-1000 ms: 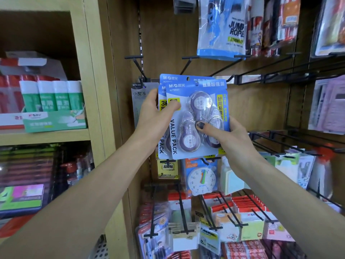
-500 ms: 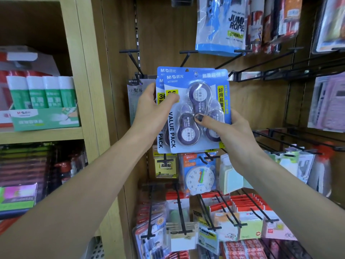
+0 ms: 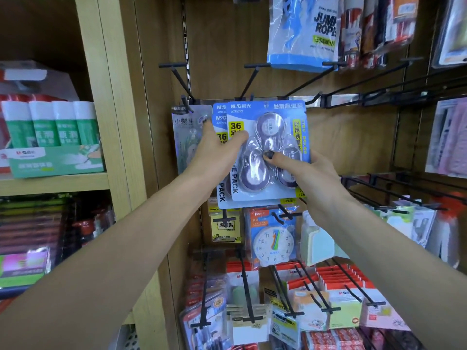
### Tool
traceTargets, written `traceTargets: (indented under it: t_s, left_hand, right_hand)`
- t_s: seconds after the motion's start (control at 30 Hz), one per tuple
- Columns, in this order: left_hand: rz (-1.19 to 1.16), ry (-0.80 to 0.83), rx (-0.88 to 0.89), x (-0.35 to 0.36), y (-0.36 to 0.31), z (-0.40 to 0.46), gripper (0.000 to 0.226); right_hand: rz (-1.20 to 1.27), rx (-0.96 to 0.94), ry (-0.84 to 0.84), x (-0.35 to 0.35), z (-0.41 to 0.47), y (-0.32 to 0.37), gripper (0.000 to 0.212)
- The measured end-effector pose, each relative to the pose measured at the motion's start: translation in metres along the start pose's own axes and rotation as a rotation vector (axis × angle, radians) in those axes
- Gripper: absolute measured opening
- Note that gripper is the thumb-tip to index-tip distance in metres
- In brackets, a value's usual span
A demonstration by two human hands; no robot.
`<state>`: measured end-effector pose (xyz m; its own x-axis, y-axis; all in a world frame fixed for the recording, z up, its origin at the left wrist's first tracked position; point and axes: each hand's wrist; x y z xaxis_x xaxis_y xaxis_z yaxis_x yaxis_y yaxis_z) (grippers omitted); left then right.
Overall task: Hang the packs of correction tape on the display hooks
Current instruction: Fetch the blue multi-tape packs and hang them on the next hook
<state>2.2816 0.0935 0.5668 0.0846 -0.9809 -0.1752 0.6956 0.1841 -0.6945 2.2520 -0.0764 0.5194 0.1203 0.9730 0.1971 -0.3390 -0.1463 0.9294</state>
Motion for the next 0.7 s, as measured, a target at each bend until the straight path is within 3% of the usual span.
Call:
traceTargets:
  t_s: [0.2,0.7]
  left_hand:
    - [0.007,0.055,-0.203,0.011,0.015,0.013,0.087]
    - [0.107,0.037,-0.260,0.029,0.052,0.025,0.082]
  right_hand:
    - [-0.062,-0.004,-0.017,-0.002,0.032,-0.015,0.053]
    - [-0.098,0.162,0.067,-0.009,0.060,-0.025,0.038]
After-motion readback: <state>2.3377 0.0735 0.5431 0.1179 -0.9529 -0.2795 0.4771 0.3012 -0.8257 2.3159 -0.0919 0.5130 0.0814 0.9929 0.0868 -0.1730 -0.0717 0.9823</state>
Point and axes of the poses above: each hand's wrist, its own z-axis towards the middle knuckle, its own x-axis out of the palm, y = z × x, and after that the axes turned 10 degrees about x, right-handed
